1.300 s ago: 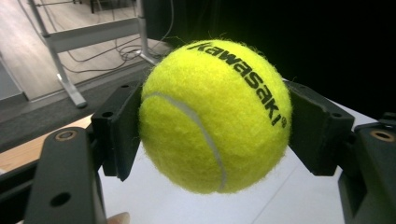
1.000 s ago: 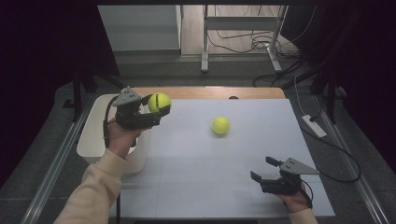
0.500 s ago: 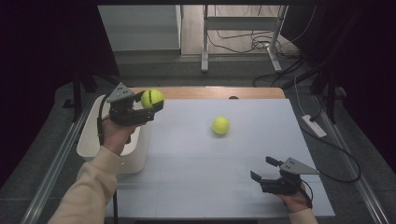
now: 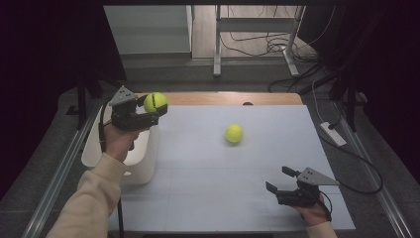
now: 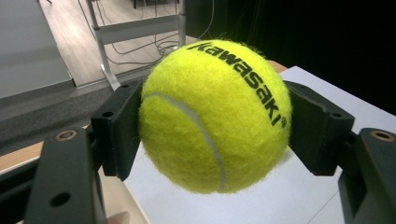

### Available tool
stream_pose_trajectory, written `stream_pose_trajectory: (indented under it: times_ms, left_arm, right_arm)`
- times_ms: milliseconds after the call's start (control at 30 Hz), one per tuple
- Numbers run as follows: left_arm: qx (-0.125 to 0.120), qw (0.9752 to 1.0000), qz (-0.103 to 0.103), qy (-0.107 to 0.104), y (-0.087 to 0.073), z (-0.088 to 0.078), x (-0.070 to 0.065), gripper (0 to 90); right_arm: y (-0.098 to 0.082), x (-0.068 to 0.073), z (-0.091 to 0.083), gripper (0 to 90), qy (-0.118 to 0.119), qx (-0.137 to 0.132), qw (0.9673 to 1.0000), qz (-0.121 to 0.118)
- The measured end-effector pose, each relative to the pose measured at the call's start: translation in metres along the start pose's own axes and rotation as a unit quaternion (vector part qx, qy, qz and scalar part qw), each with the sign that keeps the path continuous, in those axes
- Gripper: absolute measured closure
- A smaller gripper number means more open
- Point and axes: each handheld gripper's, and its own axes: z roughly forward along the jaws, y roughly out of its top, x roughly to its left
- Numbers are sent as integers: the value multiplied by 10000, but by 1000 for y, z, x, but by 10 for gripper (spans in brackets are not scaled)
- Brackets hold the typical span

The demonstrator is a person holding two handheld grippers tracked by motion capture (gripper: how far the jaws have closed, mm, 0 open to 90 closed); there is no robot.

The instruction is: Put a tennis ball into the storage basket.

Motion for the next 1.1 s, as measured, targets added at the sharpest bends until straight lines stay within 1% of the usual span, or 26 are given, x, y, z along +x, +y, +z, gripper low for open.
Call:
stream_pose_trajectory:
  times_ms: [233,633,800,1000,1033,1100]
  left_arm:
    - [29,9999,-9,160,1,-1,8,272]
    - [78,9991,-136,402,3,-3,25,272]
    - [132,9984,-187,509,3,-3,33,272]
    - [232,9973,-206,659,2,-3,39,272]
    - [232,9973,-206,659,2,-3,39,272]
    - [257,9969,-246,707,2,-3,42,272]
  right_arm:
    - [0,1,0,124,-3,6,10000,-18]
    - [0,2,1,124,6,20,10000,-34]
    - [0,1,1,124,-5,16,10000,-27]
    - [0,1,0,124,-19,12,10000,-12]
    - [0,1,0,124,-19,12,10000,-12]
    - [0,1,0,124,-17,16,10000,-9]
